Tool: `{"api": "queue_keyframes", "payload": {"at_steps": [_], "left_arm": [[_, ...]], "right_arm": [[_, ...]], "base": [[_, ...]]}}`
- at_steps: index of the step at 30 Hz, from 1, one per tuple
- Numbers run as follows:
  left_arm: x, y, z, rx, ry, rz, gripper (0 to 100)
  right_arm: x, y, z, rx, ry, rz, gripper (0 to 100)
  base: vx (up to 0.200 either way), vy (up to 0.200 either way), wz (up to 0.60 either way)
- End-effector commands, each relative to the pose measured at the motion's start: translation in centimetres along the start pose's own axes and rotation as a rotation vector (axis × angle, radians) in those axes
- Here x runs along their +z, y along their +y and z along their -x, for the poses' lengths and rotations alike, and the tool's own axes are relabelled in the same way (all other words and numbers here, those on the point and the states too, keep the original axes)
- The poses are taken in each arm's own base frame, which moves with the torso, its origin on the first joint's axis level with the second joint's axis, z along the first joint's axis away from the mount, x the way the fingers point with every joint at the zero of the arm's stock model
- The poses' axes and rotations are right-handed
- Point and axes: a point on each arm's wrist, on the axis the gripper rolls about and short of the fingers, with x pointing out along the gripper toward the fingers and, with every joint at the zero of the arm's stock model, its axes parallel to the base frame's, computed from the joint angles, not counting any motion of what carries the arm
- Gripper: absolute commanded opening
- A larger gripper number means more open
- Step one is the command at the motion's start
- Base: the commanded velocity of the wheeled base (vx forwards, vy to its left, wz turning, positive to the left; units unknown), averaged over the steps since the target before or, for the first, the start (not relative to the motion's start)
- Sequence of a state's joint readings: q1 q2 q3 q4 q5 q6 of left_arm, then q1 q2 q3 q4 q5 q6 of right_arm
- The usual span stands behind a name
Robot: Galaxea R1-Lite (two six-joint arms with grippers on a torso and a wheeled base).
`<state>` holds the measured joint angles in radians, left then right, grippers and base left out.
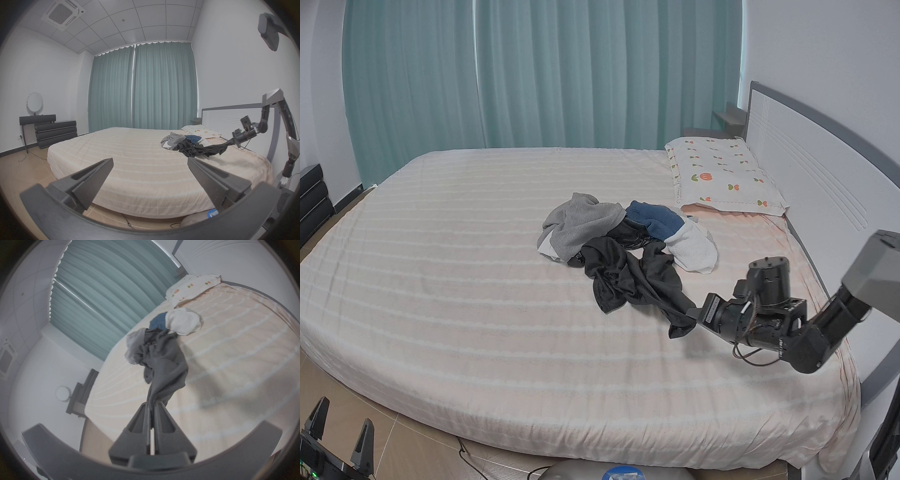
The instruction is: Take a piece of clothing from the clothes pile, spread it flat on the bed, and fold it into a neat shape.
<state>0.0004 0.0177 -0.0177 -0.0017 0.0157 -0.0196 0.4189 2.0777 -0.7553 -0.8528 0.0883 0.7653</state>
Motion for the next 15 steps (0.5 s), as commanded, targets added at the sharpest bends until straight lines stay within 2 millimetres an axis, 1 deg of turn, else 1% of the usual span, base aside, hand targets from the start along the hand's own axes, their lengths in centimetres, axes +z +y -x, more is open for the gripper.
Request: {"api": "queue_keyframes", "payload": {"at_steps": [1, 2, 3, 5, 6, 7, 10, 11, 12, 13, 15], "left_arm": [[1.0, 0.0, 0.4, 0.001, -0.081, 0.020, 100], [5.1, 0.0, 1.2, -0.007, -0.221, 0.066, 100], [8.1, -0.1, 1.2, -0.019, -0.252, 0.112, 100], [10.7, -0.2, -0.3, -0.026, -0.195, 0.138, 100], [11.3, -0.3, -0.8, -0.033, -0.174, 0.123, 100], [11.5, -0.3, -1.2, -0.050, -0.155, 0.103, 100], [10.2, -0.5, -3.3, -0.131, -0.002, 0.042, 100], [9.2, -0.7, -5.1, -0.168, 0.110, 0.025, 100], [9.1, -0.7, -5.4, -0.170, 0.130, 0.024, 100], [8.8, -0.8, -7.1, -0.192, 0.214, 0.024, 100], [8.6, -1.2, -9.8, -0.227, 0.307, 0.034, 100]], "right_arm": [[0.2, 3.2, 9.4, 0.206, -0.077, 0.008, 0], [0.7, 3.7, 10.4, 0.231, -0.108, 0.008, 0], [1.2, 4.1, 11.1, 0.251, -0.131, 0.008, 0], [1.7, 4.6, 12.1, 0.282, -0.161, 0.011, 0], [1.7, 4.9, 12.6, 0.294, -0.172, 0.013, 0], [1.9, 5.2, 13.2, 0.310, -0.182, 0.014, 0], [2.2, 5.9, 14.0, 0.346, -0.203, 0.019, 0], [2.9, 6.4, 14.2, 0.368, -0.227, 0.023, 0], [3.1, 6.6, 14.2, 0.373, -0.235, 0.024, 0], [4.2, 7.5, 14.3, 0.403, -0.279, 0.025, 0], [5.4, 8.7, 14.6, 0.444, -0.318, 0.032, 0]], "base": [[0.000, 0.000, 0.00], [0.000, 0.000, 0.00], [0.000, 0.000, 0.00], [0.000, 0.000, 0.00], [0.000, 0.000, 0.00], [0.000, 0.000, 0.00], [0.000, 0.000, 0.00], [0.000, 0.000, 0.00], [0.000, 0.000, 0.00], [0.000, 0.000, 0.00], [0.000, 0.000, 0.00]]}}
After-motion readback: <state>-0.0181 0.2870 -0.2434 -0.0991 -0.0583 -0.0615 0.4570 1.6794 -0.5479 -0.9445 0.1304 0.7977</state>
